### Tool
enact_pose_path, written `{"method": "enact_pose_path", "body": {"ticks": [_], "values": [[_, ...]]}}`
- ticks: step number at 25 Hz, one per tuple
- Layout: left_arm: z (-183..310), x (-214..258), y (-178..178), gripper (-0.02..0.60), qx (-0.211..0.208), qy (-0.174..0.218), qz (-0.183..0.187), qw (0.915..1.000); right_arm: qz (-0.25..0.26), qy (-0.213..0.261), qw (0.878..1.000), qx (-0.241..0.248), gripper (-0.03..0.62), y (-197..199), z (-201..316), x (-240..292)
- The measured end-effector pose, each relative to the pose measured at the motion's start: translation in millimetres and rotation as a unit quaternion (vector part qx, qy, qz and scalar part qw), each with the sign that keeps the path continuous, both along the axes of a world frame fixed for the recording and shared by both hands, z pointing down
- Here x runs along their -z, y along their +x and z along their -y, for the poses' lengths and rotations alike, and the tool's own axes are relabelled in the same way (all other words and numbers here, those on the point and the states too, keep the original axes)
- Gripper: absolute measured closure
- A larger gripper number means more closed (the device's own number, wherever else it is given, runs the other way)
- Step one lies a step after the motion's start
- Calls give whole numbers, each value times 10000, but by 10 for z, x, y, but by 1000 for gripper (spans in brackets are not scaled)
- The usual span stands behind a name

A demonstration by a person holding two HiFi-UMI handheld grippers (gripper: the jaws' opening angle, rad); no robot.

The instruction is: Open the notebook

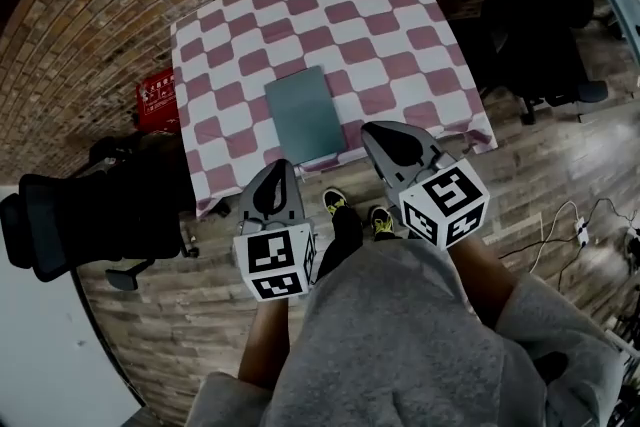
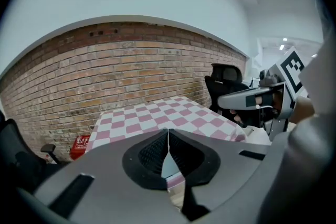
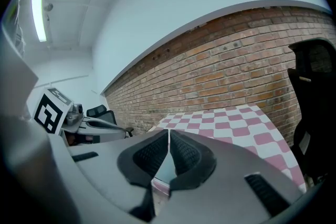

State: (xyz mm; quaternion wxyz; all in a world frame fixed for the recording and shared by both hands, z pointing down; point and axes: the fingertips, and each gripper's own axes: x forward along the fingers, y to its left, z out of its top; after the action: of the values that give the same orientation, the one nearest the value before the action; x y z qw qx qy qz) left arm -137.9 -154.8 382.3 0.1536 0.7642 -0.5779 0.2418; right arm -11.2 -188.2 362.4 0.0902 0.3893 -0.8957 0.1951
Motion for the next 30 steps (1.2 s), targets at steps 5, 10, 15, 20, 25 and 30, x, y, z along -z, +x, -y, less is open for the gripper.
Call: {"method": "enact_pose_path", "body": {"ticks": [5, 10, 15, 20, 25, 30], "values": [[163, -248, 1, 571, -384, -243, 26, 9990, -180, -285, 9994, -116, 562, -43, 77, -281], [315, -530, -81, 571, -494, -562, 93, 9972, -385, -714, 9965, -216, 562, -101, 163, -671], [417, -869, -153, 546, -596, -925, 41, 9939, -465, -1188, 9916, -194, 560, -199, 196, -1043], [457, -1266, -268, 509, -523, -1373, 20, 9891, -490, -1787, 9826, -99, 559, -322, 175, -1482], [538, -1612, -333, 509, -471, -1686, -28, 9845, -692, -2187, 9733, -15, 553, -406, 184, -1892], [581, -1836, -404, 509, -387, -1883, -23, 9813, -568, -2593, 9641, 7, 493, -440, 179, -2144]]}}
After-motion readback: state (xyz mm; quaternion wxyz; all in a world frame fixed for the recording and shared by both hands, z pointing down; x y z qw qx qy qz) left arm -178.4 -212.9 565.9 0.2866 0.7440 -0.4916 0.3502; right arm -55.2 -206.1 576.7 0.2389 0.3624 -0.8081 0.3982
